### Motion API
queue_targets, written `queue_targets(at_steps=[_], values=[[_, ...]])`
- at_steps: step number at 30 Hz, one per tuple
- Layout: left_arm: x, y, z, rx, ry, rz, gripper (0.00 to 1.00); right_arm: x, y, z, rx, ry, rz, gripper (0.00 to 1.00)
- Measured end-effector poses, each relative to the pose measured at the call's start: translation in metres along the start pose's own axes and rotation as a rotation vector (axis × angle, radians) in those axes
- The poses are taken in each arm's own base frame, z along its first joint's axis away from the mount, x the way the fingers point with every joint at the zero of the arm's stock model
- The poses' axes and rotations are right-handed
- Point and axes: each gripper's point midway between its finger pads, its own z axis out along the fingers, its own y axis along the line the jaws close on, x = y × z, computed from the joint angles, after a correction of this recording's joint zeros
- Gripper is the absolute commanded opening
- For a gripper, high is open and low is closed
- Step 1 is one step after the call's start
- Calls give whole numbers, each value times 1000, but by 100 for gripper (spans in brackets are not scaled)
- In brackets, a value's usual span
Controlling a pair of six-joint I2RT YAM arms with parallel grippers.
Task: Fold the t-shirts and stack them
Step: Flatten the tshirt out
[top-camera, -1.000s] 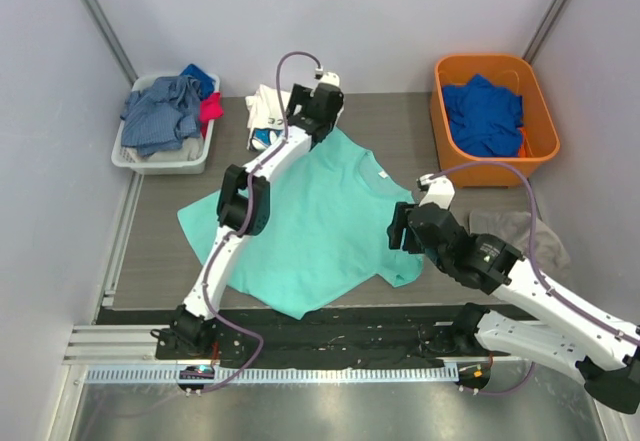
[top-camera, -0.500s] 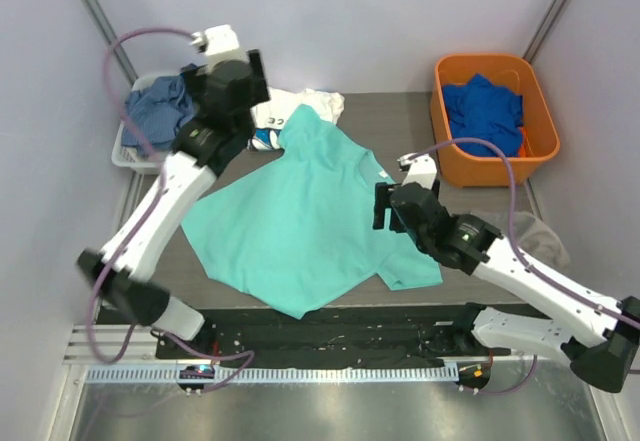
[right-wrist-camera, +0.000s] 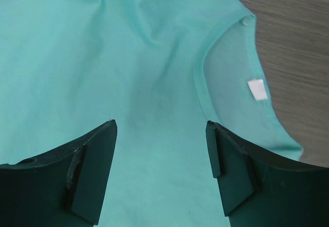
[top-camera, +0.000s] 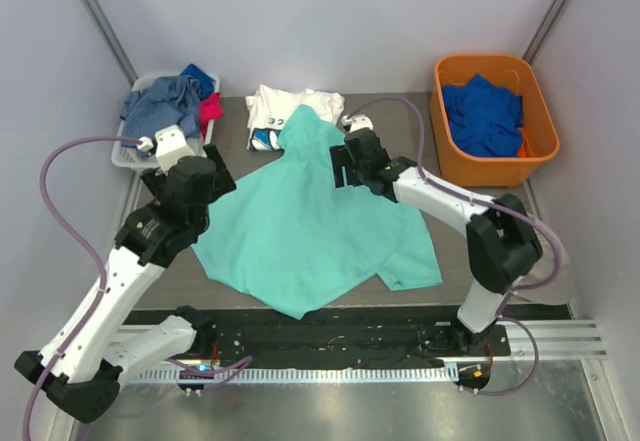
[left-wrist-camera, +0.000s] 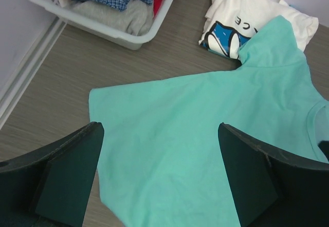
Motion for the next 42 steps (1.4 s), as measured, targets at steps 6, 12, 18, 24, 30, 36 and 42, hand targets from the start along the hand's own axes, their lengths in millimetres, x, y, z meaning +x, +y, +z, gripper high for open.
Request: queue_targets(at_steps=[6, 12, 18, 24, 30, 36, 42], values=[[-4, 19, -21, 9, -9, -53, 100, 4, 19, 64, -153, 75, -50, 71], [-1, 35, -33, 8, -11, -71, 100, 19, 40, 103, -303, 145, -73, 70], [6, 47, -40, 0, -3, -68, 100, 36, 46, 124, -365, 203, -68, 70], [11, 52, -41, -10, 5, -62, 100, 27, 26, 137, -325, 206, -33, 72], [19, 49, -36, -18, 29, -56, 100, 11, -22, 161, -178, 202, 44, 73], [29, 46, -30, -28, 56, -32, 100, -1, -68, 177, -24, 183, 121, 72], [48, 44, -22, -31, 96, -7, 100, -1, -97, 180, 103, 180, 143, 72]])
